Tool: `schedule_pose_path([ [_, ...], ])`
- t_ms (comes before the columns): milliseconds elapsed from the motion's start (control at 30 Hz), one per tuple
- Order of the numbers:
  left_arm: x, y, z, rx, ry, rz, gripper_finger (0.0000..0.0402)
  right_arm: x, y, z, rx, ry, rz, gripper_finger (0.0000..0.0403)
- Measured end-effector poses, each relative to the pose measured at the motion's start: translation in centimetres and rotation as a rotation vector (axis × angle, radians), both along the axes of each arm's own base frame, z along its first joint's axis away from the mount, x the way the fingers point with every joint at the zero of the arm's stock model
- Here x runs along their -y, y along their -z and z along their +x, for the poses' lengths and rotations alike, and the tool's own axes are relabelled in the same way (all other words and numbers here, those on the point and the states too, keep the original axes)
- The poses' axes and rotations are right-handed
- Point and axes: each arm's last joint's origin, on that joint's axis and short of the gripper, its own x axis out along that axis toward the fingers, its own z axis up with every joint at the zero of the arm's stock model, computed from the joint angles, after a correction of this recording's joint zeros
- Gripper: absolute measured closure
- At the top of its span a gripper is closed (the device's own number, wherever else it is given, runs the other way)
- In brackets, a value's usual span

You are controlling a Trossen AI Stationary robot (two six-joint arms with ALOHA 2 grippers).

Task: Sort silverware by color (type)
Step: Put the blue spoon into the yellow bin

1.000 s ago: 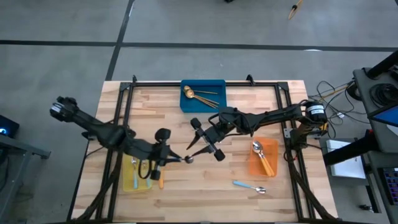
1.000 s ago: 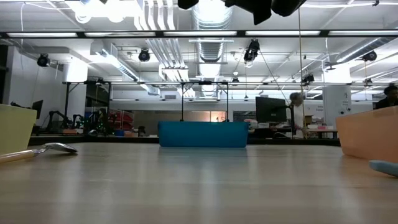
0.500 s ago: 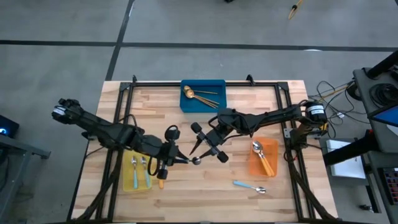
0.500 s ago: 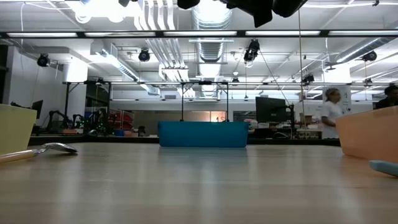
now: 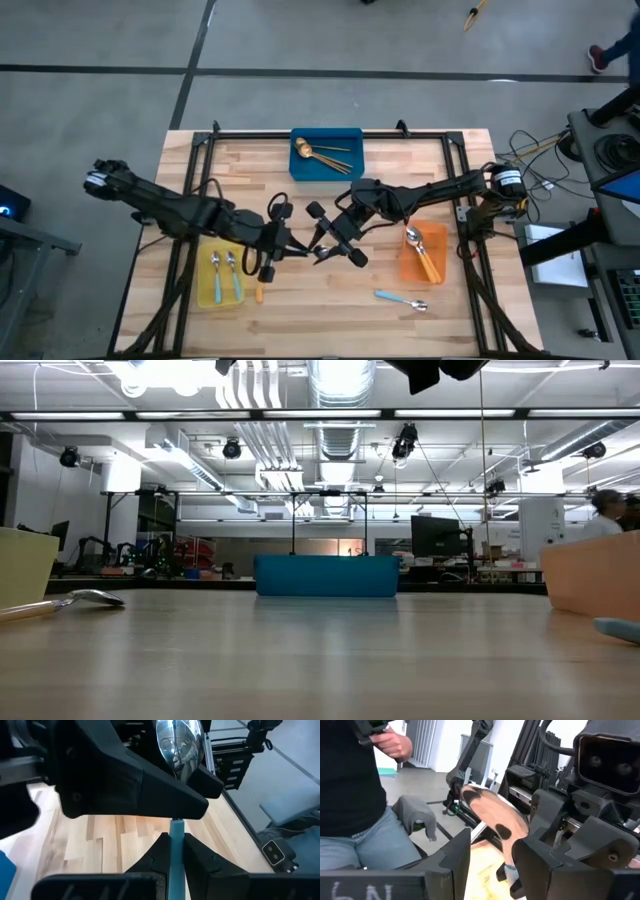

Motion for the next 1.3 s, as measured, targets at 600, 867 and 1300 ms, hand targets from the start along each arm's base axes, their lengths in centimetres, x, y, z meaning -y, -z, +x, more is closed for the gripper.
schedule_pose_path([
  [600, 0.2, 0.4, 1.0, 0.018, 0.041, -0.036, 0.0373, -0.3, 0.0, -0.1, 0.044, -0.047, -0.04, 0.0391],
  [867, -0.7, 0.1, 0.6, 0.008, 0.001, -0.03, 0.0312, 0.1, -0.1, -0.2, -0.036, -0.051, 0.035, 0.0396],
  [1300, -2.6, -0.1, -1.2, -0.024, -0.451, 0.154, 0.0271, 3.6, 0.0, -1.4, -0.223, 0.79, 0.165, 0.0395],
])
